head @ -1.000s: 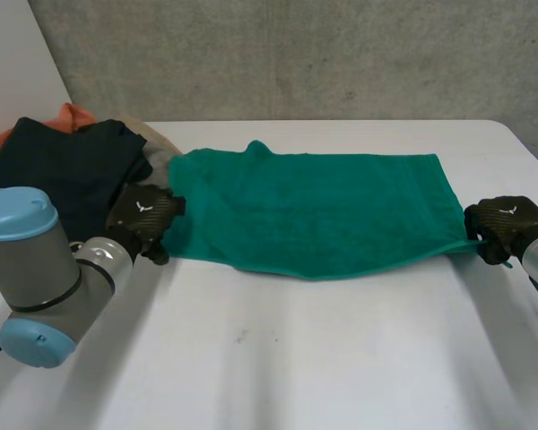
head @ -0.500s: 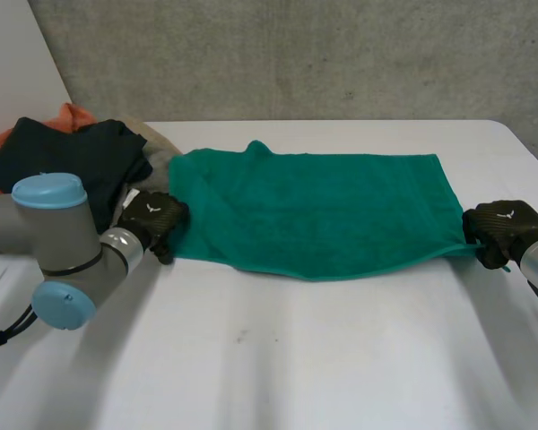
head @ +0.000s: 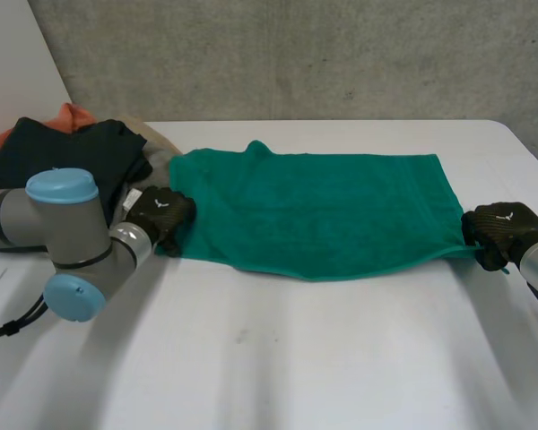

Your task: Fold the laundry.

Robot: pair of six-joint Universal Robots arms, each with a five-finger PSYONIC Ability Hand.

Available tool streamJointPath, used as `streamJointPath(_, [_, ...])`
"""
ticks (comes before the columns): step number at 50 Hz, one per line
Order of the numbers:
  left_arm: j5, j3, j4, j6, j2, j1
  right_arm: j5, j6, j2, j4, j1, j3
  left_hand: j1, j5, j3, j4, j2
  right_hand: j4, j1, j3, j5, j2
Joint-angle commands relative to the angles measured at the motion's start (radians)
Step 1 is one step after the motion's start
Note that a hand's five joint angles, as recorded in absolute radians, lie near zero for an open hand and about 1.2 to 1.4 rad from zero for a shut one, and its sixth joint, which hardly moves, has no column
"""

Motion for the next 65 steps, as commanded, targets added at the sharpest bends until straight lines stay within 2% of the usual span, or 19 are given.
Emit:
streamJointPath(1, [0.002,-0.002,-0.078,-0.003,0.031,-0.010,-0.001,0.000,0.001,0.000,0.000,0.000,0.029,0.049,0.037,0.046,0.039,0.196,0.272,0.206,0.205,0.215])
streamJointPath(36, [0.002,0.176,-0.084,0.007,-0.119,-0.004,0.001,-0.002,0.011,0.000,0.003,0.001,0.220,0.239,0.228,0.236,0.229,0.196,0.272,0.206,0.205,0.215])
streamJointPath(41, [0.004,0.188,-0.084,0.005,-0.120,-0.005,0.001,-0.002,0.011,0.000,0.003,0.001,0.308,0.328,0.316,0.325,0.318,0.196,0.272,0.206,0.205,0.215])
streamJointPath(61, [0.002,0.210,-0.079,0.007,-0.135,-0.007,0.001,-0.008,0.023,0.000,0.004,0.001,0.311,0.331,0.319,0.327,0.321,0.196,0.272,0.206,0.205,0.215])
streamJointPath(65, [0.002,0.210,-0.079,0.007,-0.133,-0.008,0.001,-0.008,0.023,0.000,0.004,0.001,0.399,0.419,0.407,0.415,0.408,0.196,0.272,0.206,0.205,0.215])
